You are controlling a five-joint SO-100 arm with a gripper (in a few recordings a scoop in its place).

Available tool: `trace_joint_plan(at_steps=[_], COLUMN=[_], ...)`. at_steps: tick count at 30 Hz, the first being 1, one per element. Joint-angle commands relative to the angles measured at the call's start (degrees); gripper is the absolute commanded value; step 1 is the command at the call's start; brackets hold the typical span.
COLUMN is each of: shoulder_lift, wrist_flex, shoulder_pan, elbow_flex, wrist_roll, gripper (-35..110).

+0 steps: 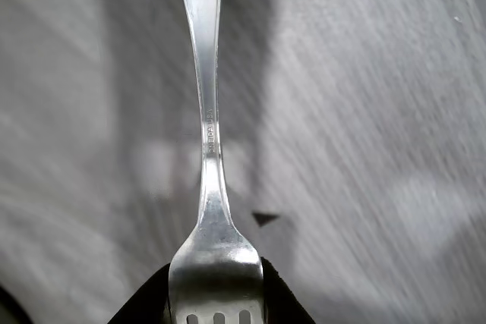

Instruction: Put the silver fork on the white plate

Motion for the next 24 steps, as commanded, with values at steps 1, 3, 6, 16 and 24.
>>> trace_joint_plan(at_steps=[1,3,6,16,24], shoulder_lift=[7.73,9.93,12.74,20.21,26.46], wrist_flex=[1.67,2.81,4.13,8.79,14.33], shoulder_pan=[-1.32,-2.29,-3.52,-8.26,-19.6], elbow_flex=[-2.37,-2.2,-2.02,-1.93,-1.85], wrist_roll=[0.7,0.97,1.49,3.69,9.67], gripper=[2,2,2,2,1])
